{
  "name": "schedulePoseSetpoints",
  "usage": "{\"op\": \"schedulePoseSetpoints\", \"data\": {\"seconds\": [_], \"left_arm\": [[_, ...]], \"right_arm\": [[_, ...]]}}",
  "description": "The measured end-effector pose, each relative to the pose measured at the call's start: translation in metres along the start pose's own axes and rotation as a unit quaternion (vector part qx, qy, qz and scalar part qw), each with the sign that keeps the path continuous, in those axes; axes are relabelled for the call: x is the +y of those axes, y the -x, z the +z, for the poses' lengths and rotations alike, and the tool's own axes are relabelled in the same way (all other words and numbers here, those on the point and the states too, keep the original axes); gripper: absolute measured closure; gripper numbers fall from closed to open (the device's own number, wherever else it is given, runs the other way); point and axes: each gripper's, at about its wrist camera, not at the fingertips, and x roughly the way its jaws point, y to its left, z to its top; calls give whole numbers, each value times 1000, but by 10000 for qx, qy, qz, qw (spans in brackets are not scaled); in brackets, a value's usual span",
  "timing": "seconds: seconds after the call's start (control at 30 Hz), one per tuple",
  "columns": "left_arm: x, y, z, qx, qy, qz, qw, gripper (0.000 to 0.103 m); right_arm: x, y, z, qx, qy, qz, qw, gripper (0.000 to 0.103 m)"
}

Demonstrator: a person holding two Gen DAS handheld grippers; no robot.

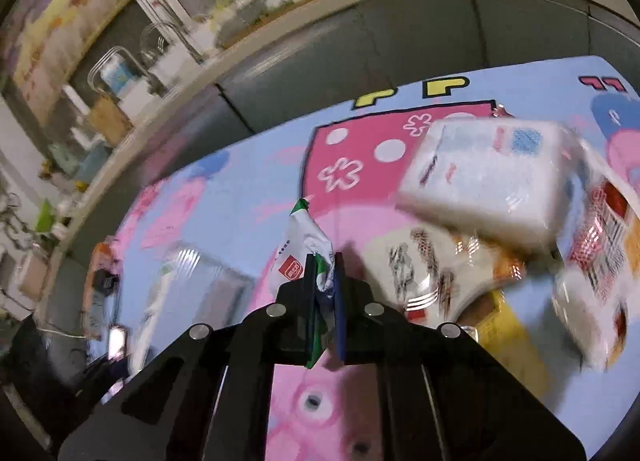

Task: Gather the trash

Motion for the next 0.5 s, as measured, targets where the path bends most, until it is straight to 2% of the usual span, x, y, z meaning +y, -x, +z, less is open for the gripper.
{"op": "schedulePoseSetpoints", "data": {"seconds": [0.1,0.17,0.37,0.5], "left_arm": [[-12,8,-1,-56,-87,-188,9998,42],[-25,15,-2,-81,-196,-437,9988,42],[-80,17,-6,119,-547,-1372,9890,42],[-128,5,-9,343,-963,-1687,9804,43]], "right_arm": [[-8,40,-27,-213,-244,485,9983,96],[-18,60,-43,-319,-418,571,9970,96],[-80,122,-94,-669,-1092,171,9916,96],[-122,149,-115,-890,-1522,11,9843,96]]}}
